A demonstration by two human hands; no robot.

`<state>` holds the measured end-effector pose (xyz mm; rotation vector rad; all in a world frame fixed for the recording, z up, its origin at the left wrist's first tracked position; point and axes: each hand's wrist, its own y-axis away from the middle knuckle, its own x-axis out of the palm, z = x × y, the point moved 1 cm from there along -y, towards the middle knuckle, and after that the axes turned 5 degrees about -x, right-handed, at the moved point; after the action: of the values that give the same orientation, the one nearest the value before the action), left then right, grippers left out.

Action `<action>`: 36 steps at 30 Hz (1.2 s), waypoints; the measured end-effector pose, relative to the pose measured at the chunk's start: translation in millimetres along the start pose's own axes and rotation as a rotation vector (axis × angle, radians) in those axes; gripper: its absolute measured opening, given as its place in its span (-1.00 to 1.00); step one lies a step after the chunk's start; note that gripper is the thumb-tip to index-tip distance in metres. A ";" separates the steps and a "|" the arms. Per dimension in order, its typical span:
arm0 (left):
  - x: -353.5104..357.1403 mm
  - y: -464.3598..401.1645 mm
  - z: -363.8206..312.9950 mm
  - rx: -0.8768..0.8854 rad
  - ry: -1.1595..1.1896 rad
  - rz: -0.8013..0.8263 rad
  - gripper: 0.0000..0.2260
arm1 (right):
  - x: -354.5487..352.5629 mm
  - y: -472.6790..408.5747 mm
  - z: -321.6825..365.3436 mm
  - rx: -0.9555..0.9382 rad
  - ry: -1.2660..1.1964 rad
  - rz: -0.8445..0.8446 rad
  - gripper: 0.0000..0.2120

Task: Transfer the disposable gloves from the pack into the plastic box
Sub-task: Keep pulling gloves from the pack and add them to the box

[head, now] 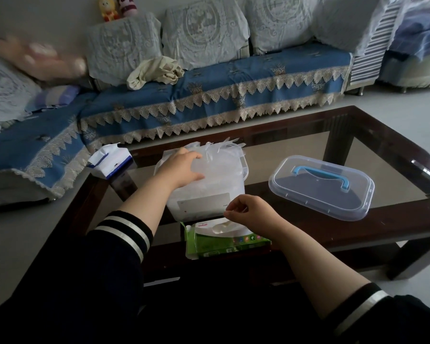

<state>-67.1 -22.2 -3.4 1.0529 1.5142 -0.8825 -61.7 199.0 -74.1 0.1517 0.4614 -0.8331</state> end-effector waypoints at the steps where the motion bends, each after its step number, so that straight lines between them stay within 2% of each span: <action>1: 0.9 -2.8 -1.8 0.017 -0.021 0.049 -0.44 | 0.2 0.1 -0.5 0.001 0.001 0.006 -0.79; 8: 19.7 -32.3 -15.4 0.123 -0.152 0.445 -0.45 | 0.5 -4.9 -5.0 0.030 -0.004 0.078 -0.78; 10: 32.0 -35.8 -17.5 0.112 -0.174 0.543 -0.40 | 0.7 -7.4 -5.3 0.039 0.019 0.112 -0.77; 14: 48.9 -40.0 -12.9 0.116 -0.170 0.589 -0.43 | 0.8 -8.5 -5.2 0.041 0.090 0.218 -0.76; 22: 2.9 -37.4 -8.4 0.140 -0.045 0.451 -0.57 | 0.0 -10.3 -7.8 0.006 0.109 0.146 -0.83; 25: -7.2 -32.9 -3.7 0.142 -0.034 0.273 -0.76 | 1.5 -11.2 -7.8 0.006 0.103 0.135 -0.88; 30: -17.9 -16.6 1.4 0.135 -0.242 0.032 -0.87 | 4.8 -11.4 -6.5 0.007 0.179 0.114 -0.86; 33: -21.4 -7.0 6.2 0.137 -0.403 -0.102 -0.88 | 8.3 -9.2 -5.3 -0.001 0.314 0.154 -0.83; 36: -25.5 16.4 2.9 0.134 -0.345 -0.334 -0.83 | 15.1 -8.6 -3.6 -0.035 0.466 0.185 -0.83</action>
<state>-48.9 -23.6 20.9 0.7019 1.3680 -1.3411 -60.4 184.1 -83.7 0.3544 0.8846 -0.6044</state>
